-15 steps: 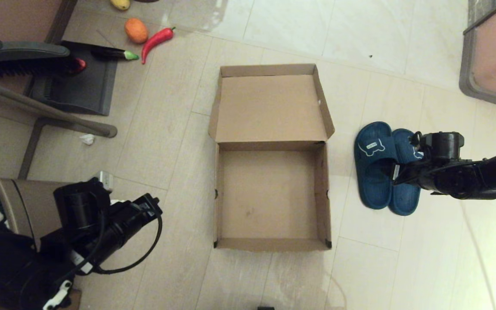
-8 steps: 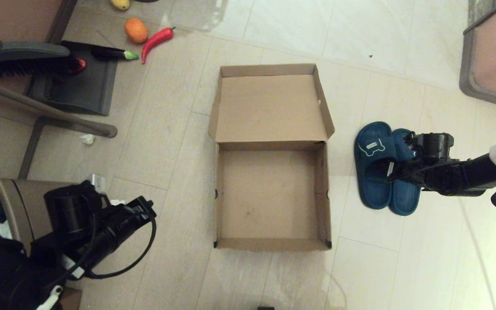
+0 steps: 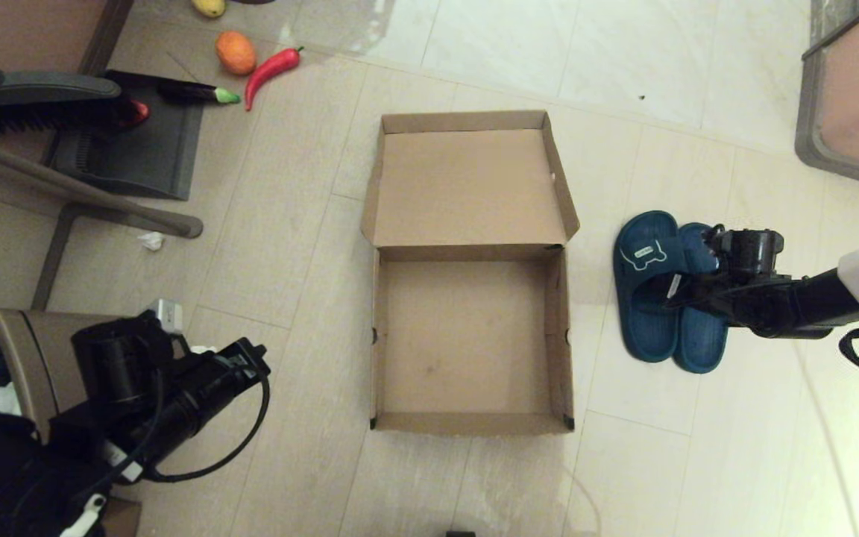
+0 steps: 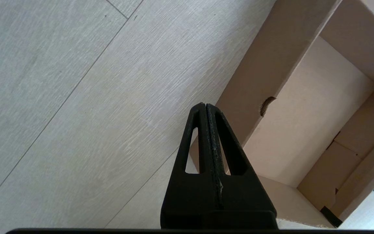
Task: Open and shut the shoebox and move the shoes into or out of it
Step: Put the shoes into the shoe box
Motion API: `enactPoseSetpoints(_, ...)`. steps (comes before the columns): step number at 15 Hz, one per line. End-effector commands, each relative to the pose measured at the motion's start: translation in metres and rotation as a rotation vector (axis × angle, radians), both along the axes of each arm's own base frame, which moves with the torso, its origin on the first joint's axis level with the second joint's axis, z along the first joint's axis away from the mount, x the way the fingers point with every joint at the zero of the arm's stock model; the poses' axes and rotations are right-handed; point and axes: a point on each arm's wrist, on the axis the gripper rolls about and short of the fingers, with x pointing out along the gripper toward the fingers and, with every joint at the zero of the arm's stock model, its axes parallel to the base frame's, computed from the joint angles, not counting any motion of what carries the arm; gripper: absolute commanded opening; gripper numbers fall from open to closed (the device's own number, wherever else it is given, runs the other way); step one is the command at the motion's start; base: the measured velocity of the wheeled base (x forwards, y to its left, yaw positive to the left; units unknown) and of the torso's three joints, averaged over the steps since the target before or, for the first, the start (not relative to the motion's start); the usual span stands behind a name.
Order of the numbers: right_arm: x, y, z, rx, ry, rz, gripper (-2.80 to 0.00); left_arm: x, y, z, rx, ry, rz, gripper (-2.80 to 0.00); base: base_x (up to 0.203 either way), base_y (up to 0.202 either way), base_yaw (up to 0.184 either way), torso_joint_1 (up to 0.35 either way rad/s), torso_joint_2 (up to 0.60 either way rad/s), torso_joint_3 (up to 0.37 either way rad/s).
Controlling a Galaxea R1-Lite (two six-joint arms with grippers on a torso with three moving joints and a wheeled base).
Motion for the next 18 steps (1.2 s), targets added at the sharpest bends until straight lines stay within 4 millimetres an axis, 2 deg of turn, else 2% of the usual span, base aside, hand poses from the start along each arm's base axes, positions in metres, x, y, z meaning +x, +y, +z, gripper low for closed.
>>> enactPoseSetpoints(1,0.009,-0.001,-0.011,-0.011,-0.041,-0.002,0.00,-0.001,0.000,0.004,-0.007,-0.016,0.001,-2.80,0.000,0.000,0.000,0.000,0.00,0.000)
enactPoseSetpoints(3,0.014,-0.006,-0.012,-0.033,-0.084,-0.009,0.00,-0.002,0.000,0.004,-0.007,-0.016,0.001,-2.80,0.000,0.000,0.000,0.000,0.00,0.000)
enactPoseSetpoints(12,0.020,-0.020,-0.023,-0.031,-0.075,-0.034,0.00,-0.007,0.000,0.009,0.018,-0.031,-0.009,-2.80,0.000,0.000,0.000,0.000,0.00,0.000)
enactPoseSetpoints(18,0.037,-0.020,-0.017,-0.040,-0.088,-0.026,0.00,-0.012,0.003,0.011,0.014,-0.036,0.000,-2.80,0.000,0.000,0.000,0.000,0.00,0.000)
